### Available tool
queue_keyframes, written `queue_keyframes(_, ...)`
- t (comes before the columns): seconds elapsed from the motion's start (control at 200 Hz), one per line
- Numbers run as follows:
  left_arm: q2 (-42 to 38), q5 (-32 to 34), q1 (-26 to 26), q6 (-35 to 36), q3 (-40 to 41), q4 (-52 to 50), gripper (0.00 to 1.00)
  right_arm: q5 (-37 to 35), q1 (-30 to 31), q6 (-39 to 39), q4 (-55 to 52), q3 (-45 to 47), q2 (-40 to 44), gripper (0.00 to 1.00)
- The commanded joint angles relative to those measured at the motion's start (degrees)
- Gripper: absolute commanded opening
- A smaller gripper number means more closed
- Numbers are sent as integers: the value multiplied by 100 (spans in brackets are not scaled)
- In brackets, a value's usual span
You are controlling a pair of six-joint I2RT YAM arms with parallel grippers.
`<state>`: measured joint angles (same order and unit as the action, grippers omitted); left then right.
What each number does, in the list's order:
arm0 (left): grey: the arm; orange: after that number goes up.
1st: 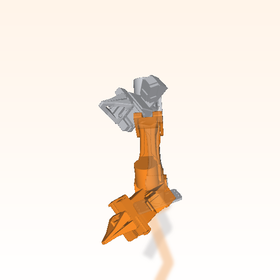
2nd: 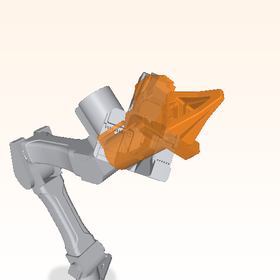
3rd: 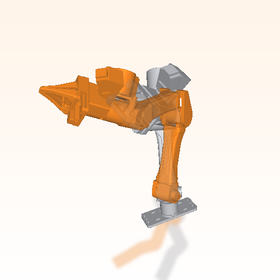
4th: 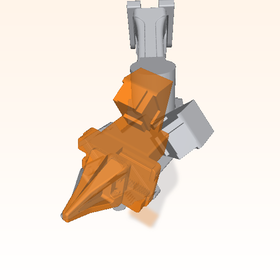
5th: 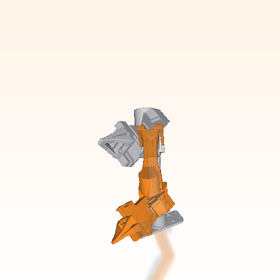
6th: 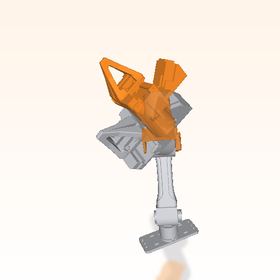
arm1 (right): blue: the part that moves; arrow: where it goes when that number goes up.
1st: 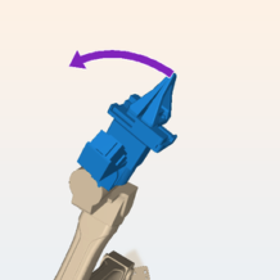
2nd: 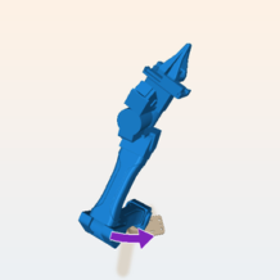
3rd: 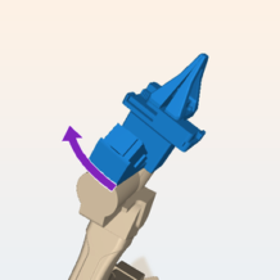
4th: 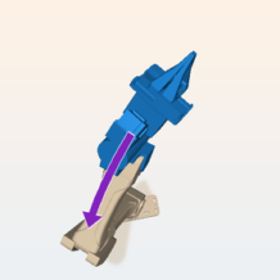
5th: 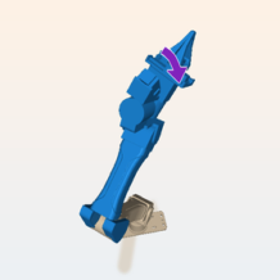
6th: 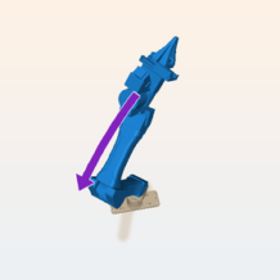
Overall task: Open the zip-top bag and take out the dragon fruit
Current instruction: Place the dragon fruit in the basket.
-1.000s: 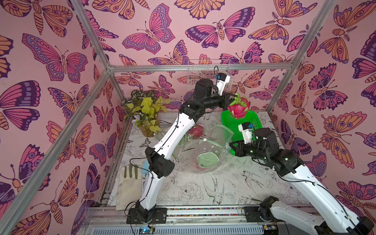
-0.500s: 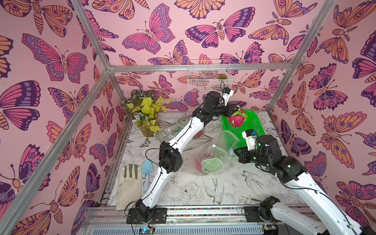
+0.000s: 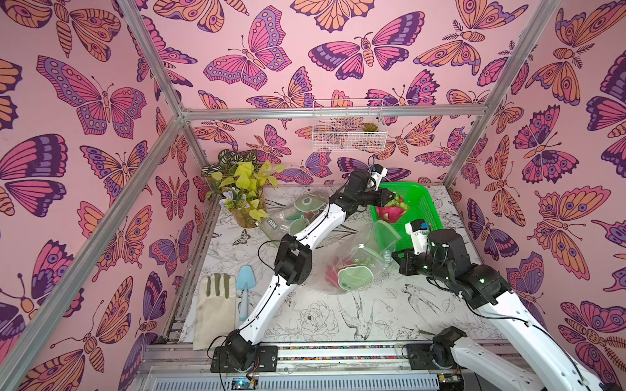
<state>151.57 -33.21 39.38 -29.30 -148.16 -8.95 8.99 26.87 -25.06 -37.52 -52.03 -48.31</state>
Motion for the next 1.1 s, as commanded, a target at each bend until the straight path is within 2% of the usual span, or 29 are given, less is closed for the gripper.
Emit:
queue_keyframes(0.0,111,18,-33,-138,-143,448,0,6,-51,36,-63,18,27,0)
queue_keyframes(0.05,143,18,-28,-153,-151,458,2,6,-51,44,-76,17,33,0)
queue_keyframes(0.11,148,18,-28,-179,-152,449,18,4,-59,42,-74,17,41,0)
queue_keyframes(0.155,118,-32,-27,-162,-152,447,34,6,-59,44,-74,17,41,0)
queue_keyframes(0.205,50,-59,-24,-138,-152,433,44,5,-68,37,-64,17,35,0)
queue_keyframes(0.391,-500,47,-25,187,-143,-13,56,23,-87,43,-29,0,15,0)
queue_keyframes(0.596,-1313,312,-25,680,-81,-861,62,39,-90,62,-22,-134,-24,0)
queue_keyframes(0.836,-2312,387,-15,950,612,-1267,62,85,-103,100,-28,-331,-106,0)
queue_keyframes(0.987,-2800,503,-4,1135,676,-2159,60,181,-112,103,48,-451,-152,0)
queue_keyframes(1.092,-3294,829,12,1281,991,-2812,59,282,-110,123,160,-548,-203,0)
